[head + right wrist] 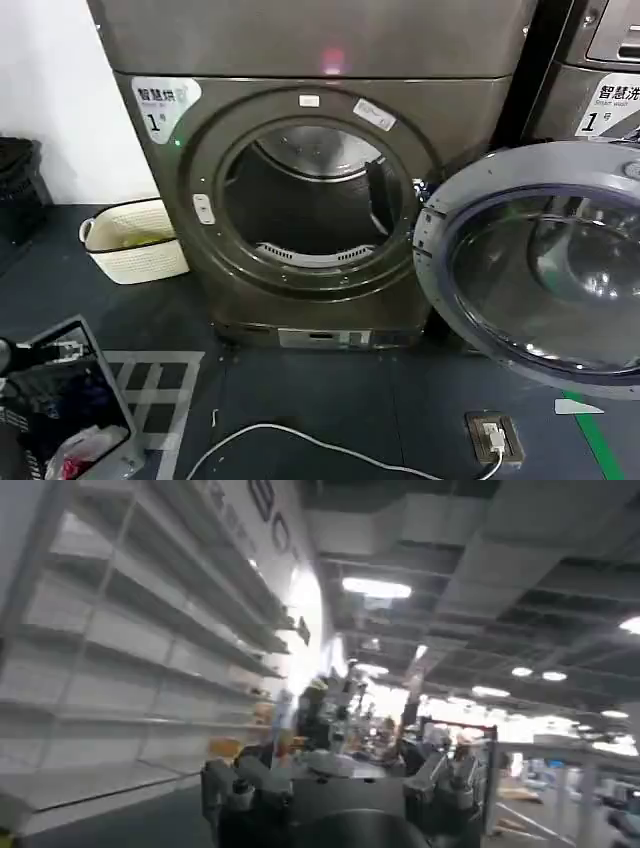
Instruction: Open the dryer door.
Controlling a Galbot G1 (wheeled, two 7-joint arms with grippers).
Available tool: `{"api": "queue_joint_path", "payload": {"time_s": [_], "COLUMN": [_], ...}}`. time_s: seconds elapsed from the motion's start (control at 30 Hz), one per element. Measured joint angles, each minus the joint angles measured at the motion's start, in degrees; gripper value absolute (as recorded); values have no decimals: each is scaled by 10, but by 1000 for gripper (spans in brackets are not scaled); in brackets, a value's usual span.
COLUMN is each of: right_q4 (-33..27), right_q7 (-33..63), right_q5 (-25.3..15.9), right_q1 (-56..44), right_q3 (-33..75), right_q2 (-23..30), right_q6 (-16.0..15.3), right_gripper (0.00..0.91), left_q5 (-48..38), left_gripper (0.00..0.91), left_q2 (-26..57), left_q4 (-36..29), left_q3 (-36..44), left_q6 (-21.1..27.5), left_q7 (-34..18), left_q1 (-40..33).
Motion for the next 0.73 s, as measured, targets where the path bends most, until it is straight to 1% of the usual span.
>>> {"api": "queue_joint_path", "payload": {"time_s": [0.07,0.17,0.73], "right_q4": [-3,-13,-31], "right_q7": [0,4,0], "right_q5": [4,6,8], "right_q1": [-5,-9,-9], "right_q3": [11,17,24], "right_q2": [3,5,7], "right_q6": [7,26,25], "right_gripper": [907,907,907], "left_q5": [-1,-6,-5], "left_gripper": [907,907,907], "left_q2": [0,0,4], "left_q4": [5,8,17], "left_q3": [6,14,19], "left_q6": [0,0,0], "left_q7": [0,0,1], "left_q1": [-3,-5,-6]}}
